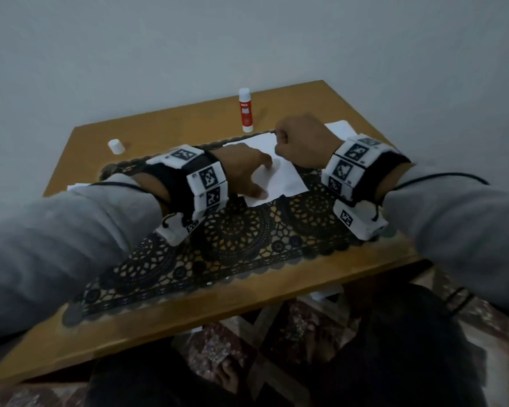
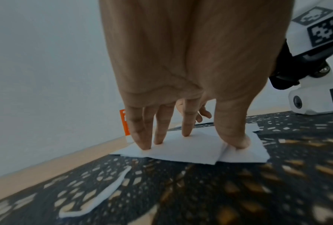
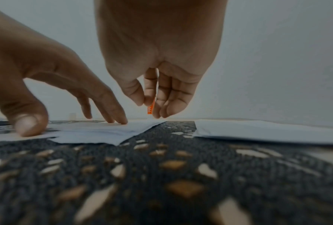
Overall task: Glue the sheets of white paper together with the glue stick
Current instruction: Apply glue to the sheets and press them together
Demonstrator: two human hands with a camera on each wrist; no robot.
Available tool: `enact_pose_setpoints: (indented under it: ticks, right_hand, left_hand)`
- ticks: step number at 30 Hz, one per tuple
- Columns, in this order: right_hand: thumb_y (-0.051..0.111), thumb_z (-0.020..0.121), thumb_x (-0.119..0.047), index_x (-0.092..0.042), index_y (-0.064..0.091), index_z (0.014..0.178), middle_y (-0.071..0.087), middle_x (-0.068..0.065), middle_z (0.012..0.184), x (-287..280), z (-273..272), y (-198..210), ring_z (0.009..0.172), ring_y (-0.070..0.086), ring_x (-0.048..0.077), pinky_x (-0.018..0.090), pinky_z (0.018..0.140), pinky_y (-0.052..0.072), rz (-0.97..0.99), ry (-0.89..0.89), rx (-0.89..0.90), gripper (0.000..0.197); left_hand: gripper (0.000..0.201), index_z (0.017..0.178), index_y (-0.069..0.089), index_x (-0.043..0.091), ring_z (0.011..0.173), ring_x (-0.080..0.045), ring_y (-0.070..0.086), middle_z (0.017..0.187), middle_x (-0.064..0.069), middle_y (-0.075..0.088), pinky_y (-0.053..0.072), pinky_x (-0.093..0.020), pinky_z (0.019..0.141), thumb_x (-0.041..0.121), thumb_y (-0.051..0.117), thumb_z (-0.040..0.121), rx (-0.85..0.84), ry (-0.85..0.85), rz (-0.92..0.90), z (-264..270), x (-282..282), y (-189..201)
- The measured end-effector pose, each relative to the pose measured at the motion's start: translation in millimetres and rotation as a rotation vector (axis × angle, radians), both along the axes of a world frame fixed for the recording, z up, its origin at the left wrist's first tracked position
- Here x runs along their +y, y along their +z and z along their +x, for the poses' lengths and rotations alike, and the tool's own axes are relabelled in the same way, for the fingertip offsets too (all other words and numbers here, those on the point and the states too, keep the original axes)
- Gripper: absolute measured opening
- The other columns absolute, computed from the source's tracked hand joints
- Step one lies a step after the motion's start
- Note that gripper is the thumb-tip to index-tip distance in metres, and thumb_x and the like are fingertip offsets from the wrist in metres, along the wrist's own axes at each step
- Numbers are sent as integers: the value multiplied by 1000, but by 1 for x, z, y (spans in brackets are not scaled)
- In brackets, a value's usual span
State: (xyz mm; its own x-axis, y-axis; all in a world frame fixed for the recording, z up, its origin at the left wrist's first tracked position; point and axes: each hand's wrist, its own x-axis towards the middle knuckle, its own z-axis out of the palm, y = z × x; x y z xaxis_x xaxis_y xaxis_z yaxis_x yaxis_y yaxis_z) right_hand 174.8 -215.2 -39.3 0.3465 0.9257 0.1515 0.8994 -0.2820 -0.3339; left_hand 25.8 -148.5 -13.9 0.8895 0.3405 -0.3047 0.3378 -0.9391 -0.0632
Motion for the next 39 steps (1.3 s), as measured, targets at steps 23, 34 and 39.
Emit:
enact_pose_setpoints:
  ticks: [23,34,39]
  right_hand:
    - [58,82,-15,-11,50,64,65,13,79,-1,-1,4,75,59,32,38,67,46,16,-42,-12,20]
    - [60,83,-11,-19,42,56,50,0,68,-3,-2,2,71,49,22,29,67,34,18,-48,-50,34]
    - [61,84,-14,-18,46,62,55,3,75,6,0,6,75,53,24,30,68,37,-64,-50,-101,27]
  left_hand:
    - [12,75,57,16,76,-21,61,82,-2,67,46,-31,69,6,62,79,-383,-120,-19,-77,1,27]
    - [26,75,61,20,93,-19,55,94,1,61,45,-32,83,-6,61,76,-272,-24,-76,-180,22,4]
    - [39,92,63,21,108,-22,47,112,-2,57,42,-41,92,-11,55,71,-142,58,-109,-182,26,-3]
